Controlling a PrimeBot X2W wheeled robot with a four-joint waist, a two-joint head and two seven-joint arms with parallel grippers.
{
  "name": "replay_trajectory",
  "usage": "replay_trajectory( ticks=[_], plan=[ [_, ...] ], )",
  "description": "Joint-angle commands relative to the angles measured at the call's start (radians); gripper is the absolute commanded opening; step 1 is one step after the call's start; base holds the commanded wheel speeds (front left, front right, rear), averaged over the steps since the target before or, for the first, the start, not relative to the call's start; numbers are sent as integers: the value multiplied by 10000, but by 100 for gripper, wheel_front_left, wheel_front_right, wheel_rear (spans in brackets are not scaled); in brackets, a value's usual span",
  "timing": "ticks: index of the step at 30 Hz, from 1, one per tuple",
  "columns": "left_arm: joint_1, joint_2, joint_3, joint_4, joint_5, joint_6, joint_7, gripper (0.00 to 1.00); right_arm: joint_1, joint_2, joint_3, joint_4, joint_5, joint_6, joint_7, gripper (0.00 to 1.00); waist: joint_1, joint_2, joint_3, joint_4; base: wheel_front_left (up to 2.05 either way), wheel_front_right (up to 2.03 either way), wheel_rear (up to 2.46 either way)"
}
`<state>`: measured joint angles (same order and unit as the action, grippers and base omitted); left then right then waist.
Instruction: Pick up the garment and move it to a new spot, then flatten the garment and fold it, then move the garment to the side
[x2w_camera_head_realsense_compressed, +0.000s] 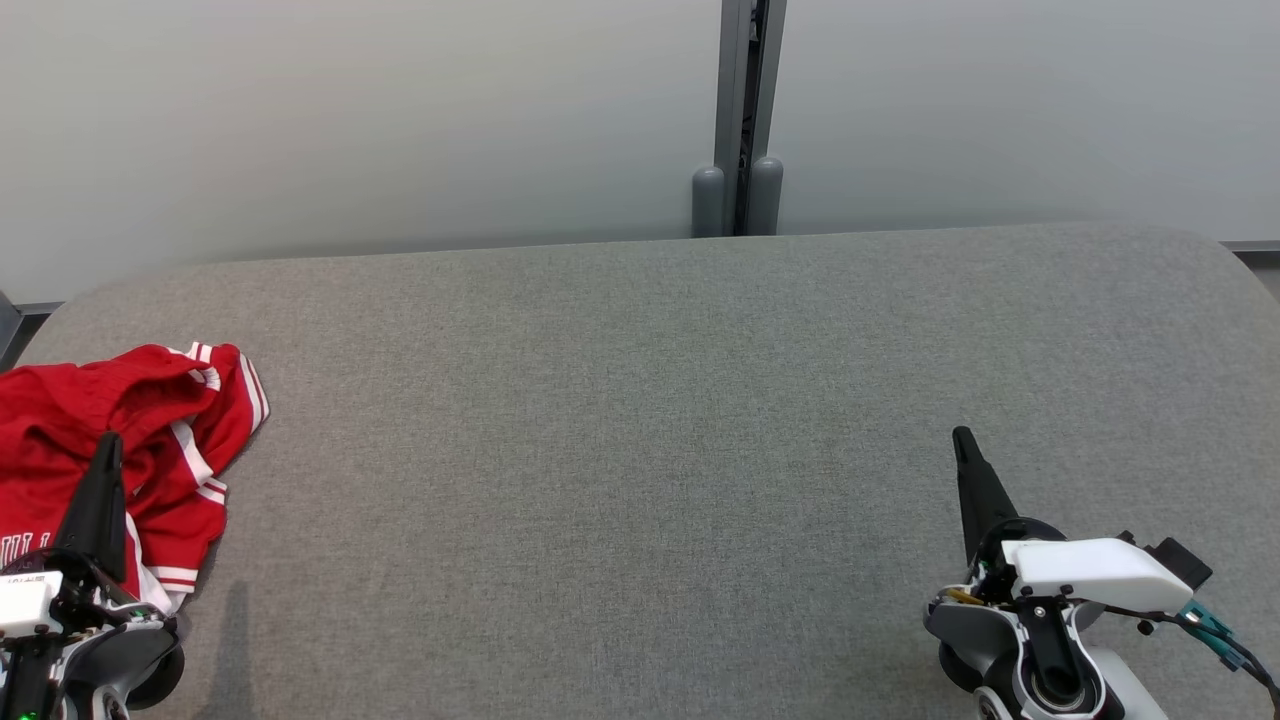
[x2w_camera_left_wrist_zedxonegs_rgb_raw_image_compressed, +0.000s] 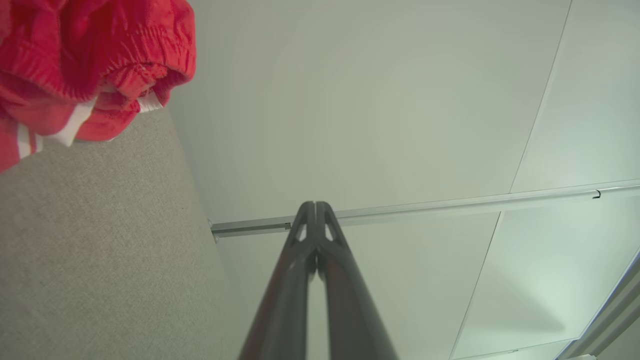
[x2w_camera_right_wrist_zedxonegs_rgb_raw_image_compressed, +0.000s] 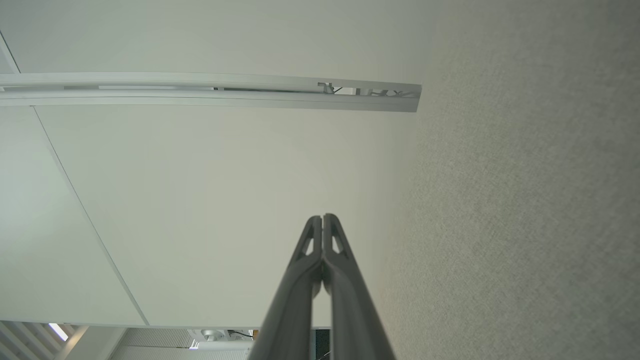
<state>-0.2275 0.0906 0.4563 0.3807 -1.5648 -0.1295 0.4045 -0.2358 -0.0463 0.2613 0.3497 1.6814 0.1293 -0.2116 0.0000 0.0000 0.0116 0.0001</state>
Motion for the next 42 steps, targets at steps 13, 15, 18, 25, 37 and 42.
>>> replay_trajectory(
  ticks=[13, 15, 18, 25, 37, 42],
  plan=[
    [-7, 83, -5, -14, -31, -33, 0, 0, -32, -65, -30, 30, 11, 29, 11, 0, 0, 0, 0, 0, 0, 0, 0],
    [-7, 83, -4, -14, -31, -33, 0, 0, -32, -66, -32, 30, 11, 29, 11, 0, 0, 0, 0, 0, 0, 0, 0],
    [-7, 83, -5, -15, -31, -33, 0, 0, -32, -66, -30, 30, 12, 29, 11, 0, 0, 0, 0, 0, 0, 0, 0],
    [-7, 83, -4, -15, -31, -33, 0, 0, -32, -66, -34, 30, 12, 29, 11, 0, 0, 0, 0, 0, 0, 0, 0],
    [33, -55, 5, 68, -1, 2, -9, 100, 43, 9, 12, 51, 3, -2, 1, 100, 0, 0, -1, 0, 0, 0, 0],
    [255, -212, -231, 166, -132, 3, -295, 100, 313, 43, -68, 80, 128, -2, 11, 100, 0, 0, 0, 1, 0, 0, 0]
  ],
)
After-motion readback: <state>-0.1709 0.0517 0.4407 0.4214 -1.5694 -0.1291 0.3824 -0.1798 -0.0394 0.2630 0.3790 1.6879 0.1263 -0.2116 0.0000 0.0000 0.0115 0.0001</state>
